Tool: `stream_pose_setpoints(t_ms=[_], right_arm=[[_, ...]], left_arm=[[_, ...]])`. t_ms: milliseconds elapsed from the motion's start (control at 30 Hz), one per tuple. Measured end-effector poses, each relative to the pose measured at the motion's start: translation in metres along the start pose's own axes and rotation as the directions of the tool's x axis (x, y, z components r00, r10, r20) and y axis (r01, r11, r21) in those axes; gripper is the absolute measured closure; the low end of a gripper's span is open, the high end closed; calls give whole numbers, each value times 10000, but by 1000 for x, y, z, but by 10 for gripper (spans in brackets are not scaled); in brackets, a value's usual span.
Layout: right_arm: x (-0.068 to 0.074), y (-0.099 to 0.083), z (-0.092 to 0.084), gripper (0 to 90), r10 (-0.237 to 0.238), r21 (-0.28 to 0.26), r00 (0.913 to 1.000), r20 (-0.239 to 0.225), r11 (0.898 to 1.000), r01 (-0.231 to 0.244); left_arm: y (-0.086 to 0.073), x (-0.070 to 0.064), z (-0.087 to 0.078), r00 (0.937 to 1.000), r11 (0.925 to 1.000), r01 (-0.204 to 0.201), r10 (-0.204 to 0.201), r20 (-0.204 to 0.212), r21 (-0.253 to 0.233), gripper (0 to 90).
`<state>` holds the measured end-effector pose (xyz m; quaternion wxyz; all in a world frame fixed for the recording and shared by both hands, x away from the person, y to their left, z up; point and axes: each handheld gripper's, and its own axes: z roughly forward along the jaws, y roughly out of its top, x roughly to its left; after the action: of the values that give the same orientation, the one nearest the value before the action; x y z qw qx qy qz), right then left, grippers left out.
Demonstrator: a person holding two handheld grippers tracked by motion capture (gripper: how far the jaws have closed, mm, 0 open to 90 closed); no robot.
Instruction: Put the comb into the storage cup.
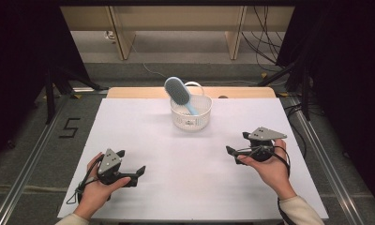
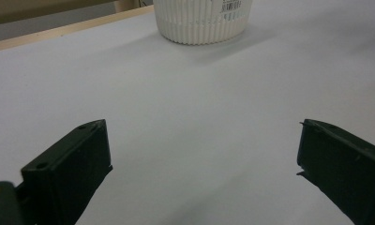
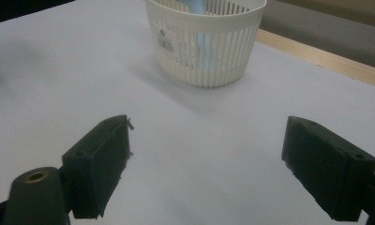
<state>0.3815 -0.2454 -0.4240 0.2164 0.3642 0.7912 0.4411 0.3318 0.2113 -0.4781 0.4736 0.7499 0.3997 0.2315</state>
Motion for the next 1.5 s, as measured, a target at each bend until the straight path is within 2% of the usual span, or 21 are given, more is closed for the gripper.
stream_pose_setpoints(t_ms=[767,1500], right_arm=[[-6,-21,-20,164,217,-10,9996,180,9998,-217],[-5,-37,-36,164,414,-183,9987,297,9990,-409]], left_arm=[[0,0,0,10000,10000,-6,5,-23,-17,24],[0,1,-1,10000,10000,20,-21,-55,-30,24]])
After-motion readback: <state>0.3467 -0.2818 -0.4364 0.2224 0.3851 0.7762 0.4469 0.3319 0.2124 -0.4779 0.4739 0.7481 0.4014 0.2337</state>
